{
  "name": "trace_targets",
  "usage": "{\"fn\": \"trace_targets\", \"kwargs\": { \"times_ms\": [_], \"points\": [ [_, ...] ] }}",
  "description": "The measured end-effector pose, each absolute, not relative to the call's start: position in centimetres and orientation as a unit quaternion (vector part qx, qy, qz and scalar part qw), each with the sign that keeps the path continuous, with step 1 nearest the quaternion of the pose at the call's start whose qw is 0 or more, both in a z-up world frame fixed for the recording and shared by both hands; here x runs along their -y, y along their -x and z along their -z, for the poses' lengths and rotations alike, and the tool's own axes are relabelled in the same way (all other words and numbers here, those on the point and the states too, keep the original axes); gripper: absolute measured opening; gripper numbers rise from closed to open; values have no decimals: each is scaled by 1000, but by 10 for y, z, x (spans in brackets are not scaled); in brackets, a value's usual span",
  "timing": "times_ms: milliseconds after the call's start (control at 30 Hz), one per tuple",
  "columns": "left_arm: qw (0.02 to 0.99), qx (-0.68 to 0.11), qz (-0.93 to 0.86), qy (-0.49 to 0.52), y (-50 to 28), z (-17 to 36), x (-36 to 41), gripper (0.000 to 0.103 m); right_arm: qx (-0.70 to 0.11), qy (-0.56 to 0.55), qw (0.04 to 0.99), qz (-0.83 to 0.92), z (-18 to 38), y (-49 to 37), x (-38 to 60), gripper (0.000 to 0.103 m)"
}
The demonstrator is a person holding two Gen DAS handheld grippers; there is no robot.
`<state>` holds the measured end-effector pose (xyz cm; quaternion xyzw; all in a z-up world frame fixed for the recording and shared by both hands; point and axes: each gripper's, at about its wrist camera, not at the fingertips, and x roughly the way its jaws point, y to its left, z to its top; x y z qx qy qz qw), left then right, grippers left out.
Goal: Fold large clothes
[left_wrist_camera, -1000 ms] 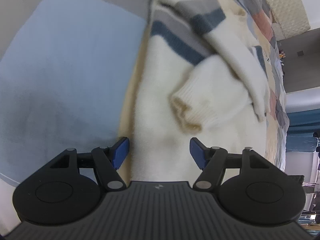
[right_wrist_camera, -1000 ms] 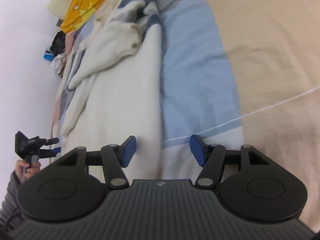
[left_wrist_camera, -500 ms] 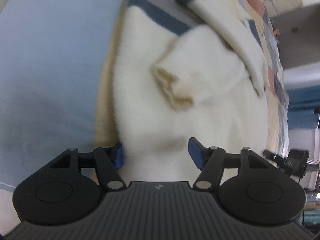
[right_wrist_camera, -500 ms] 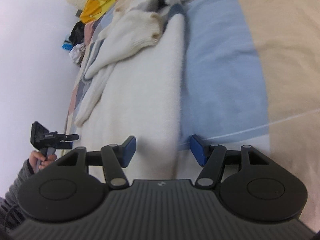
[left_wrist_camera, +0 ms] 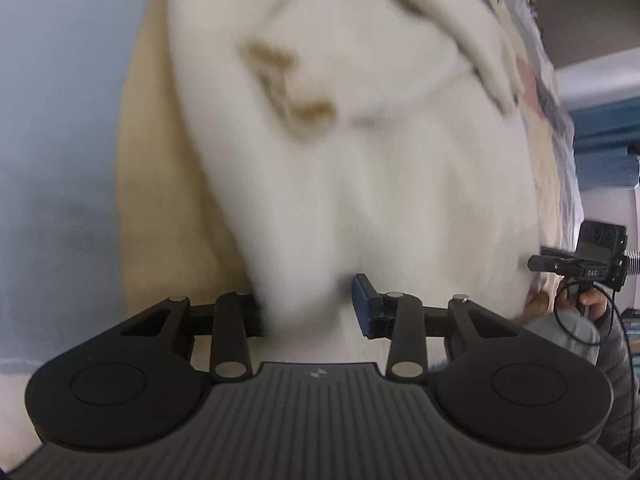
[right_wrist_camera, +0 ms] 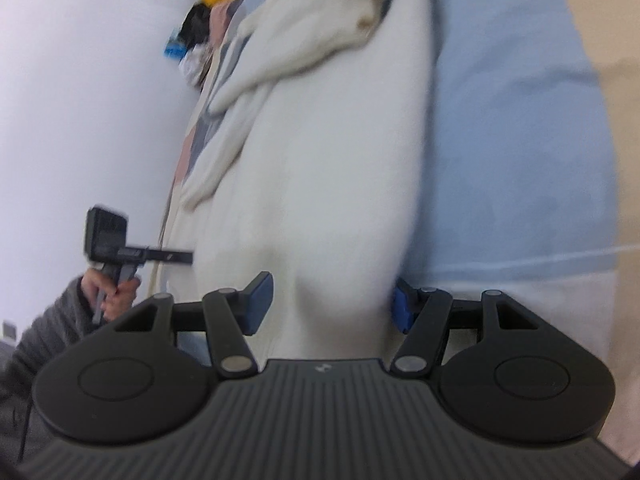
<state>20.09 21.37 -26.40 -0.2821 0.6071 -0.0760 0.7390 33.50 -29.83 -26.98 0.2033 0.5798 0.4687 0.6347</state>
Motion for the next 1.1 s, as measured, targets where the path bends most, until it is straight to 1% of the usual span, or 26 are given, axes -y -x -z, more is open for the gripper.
{"fn": "trace_targets", "kwargs": {
  "times_ms": [33,100,167,233,300,333,367,433,533,633,700,800,933,1100],
  "points": [
    [738,-611,78,277,-201,264,-210,42,-584,-189,625,-482,271,-332,293,62],
    [733,-617,78,276,-201,264,-206,42,-597,-181,619,-478,274,-332,289,57],
    [725,-630,85,265,-200,264,-199,36,-600,-170,617,-480,272,-334,286,56],
    [719,-638,89,260,-197,265,-193,26,-603,-148,621,-479,266,-333,280,55],
    [727,-629,92,260,-194,258,-189,24,-606,-119,626,-477,259,-330,274,44],
    [730,-620,89,273,-191,255,-191,22,-605,-107,629,-475,256,-327,273,32],
    [733,-610,82,289,-188,252,-193,21,-604,-102,631,-476,253,-325,274,23],
    [748,-583,75,307,-180,243,-197,19,-597,-85,637,-480,245,-320,273,15],
    [770,-530,51,351,-163,226,-210,17,-573,-53,666,-475,222,-311,263,12],
    [796,-452,23,403,-148,203,-224,17,-522,-44,702,-483,187,-302,257,11],
    [795,-401,19,455,-143,190,-228,17,-492,-59,725,-478,164,-300,257,11],
    [799,-338,27,497,-138,168,-232,16,-451,-103,760,-456,135,-304,264,11],
    [791,-288,26,539,-128,152,-244,16,-391,-199,780,-446,106,-307,278,11],
    [789,-259,15,557,-116,136,-251,16,-357,-235,794,-433,92,-296,293,10]
  ]
}}
